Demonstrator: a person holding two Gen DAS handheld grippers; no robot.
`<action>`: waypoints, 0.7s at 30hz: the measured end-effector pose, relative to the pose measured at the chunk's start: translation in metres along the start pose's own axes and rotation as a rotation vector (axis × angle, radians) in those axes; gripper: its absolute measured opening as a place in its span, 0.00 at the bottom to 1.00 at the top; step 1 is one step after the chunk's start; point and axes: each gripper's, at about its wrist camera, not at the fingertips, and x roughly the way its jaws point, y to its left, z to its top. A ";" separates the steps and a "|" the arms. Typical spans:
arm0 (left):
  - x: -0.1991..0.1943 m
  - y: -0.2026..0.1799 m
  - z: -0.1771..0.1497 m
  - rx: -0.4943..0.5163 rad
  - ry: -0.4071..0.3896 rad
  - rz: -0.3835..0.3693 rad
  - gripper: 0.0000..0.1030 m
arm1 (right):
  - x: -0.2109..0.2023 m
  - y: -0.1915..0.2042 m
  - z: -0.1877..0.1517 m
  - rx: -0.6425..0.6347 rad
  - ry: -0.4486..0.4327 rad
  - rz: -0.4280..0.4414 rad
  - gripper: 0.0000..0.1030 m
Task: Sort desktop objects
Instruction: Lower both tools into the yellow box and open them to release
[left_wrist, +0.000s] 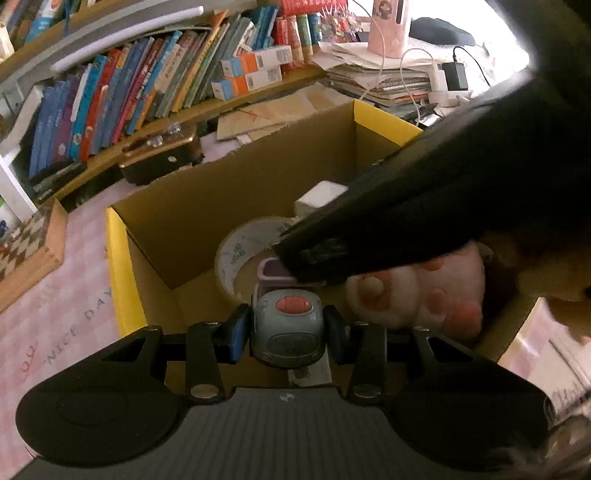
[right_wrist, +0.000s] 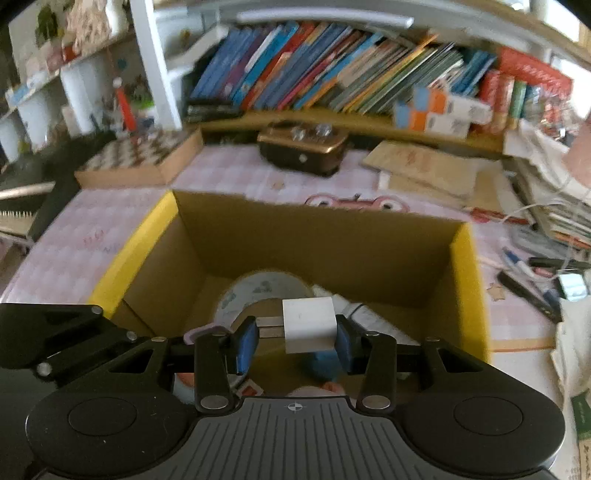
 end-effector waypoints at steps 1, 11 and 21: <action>-0.001 0.000 0.000 0.000 0.000 0.001 0.38 | 0.005 0.000 0.002 0.005 0.012 0.003 0.42; -0.020 -0.004 -0.005 -0.020 -0.081 0.047 0.68 | 0.010 0.003 0.004 -0.009 0.045 -0.005 0.55; -0.075 -0.001 -0.024 -0.092 -0.212 0.053 0.76 | -0.037 0.001 -0.004 0.047 -0.173 -0.005 0.64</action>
